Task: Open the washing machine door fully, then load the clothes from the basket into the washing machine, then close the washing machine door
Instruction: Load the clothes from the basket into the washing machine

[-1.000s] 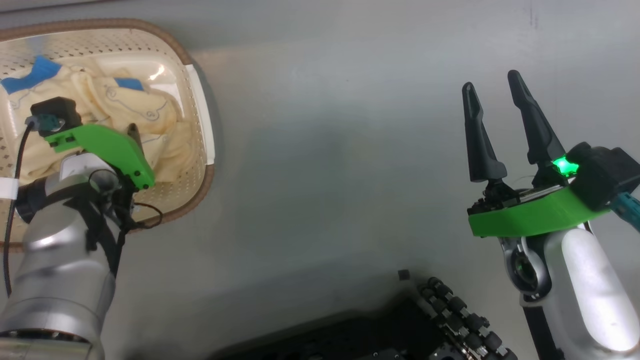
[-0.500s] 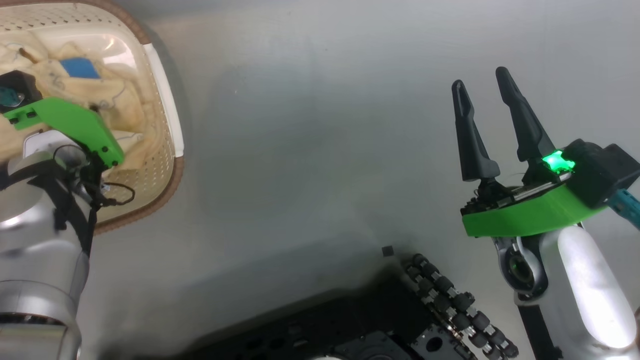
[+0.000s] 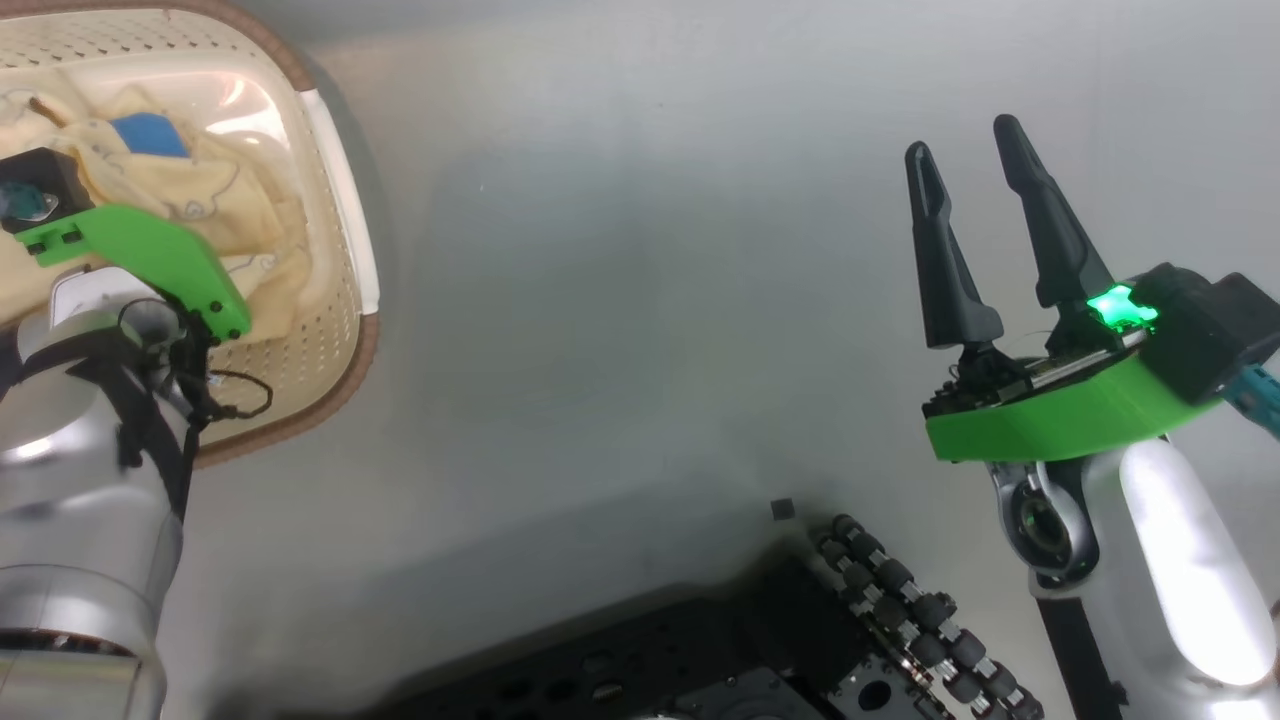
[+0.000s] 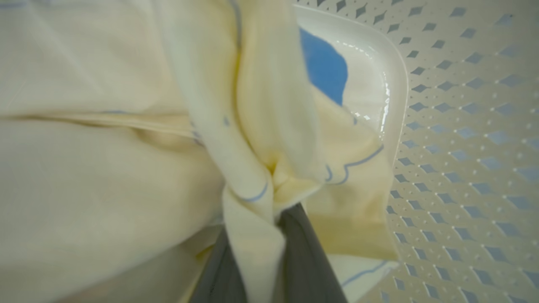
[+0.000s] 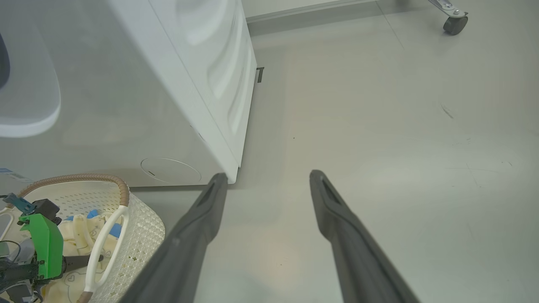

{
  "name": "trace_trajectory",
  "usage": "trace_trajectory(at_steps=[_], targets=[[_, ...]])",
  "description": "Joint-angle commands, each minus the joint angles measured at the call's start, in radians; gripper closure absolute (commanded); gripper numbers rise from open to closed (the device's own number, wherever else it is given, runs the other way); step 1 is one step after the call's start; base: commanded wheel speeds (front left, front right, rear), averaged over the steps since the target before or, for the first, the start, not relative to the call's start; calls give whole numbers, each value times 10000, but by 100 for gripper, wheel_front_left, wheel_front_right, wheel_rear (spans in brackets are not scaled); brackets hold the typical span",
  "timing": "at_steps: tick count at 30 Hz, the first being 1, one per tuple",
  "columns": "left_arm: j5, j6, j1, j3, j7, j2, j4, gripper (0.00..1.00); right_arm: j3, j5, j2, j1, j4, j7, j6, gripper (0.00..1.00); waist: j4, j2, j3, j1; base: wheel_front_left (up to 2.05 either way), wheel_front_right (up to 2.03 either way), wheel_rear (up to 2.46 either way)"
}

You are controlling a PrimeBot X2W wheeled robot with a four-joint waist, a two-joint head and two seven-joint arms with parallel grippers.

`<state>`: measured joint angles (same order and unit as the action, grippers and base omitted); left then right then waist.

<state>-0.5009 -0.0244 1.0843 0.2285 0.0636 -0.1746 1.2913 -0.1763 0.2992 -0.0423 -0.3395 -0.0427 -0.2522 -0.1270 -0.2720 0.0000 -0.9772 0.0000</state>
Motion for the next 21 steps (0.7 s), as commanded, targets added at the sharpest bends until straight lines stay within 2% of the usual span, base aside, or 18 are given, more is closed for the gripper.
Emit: trace_trajectory(at_steps=[1,16,21], targets=[[96,77,-371,-73,-165,-396,-35,100,-78,90,-79,263,-242,-94,-37,0,58,0,96,0,0,0,0],[461,307,-1029,456,-2650,164,-114,100,562,-430,-79,602,-70,-95,-37,0,937,0,1566,0,0,0,0],[692,471,-1448,688,-3137,335,-366,100,778,-585,-79,780,72,-95,-37,0,1229,0,2282,0,0,0,0]])
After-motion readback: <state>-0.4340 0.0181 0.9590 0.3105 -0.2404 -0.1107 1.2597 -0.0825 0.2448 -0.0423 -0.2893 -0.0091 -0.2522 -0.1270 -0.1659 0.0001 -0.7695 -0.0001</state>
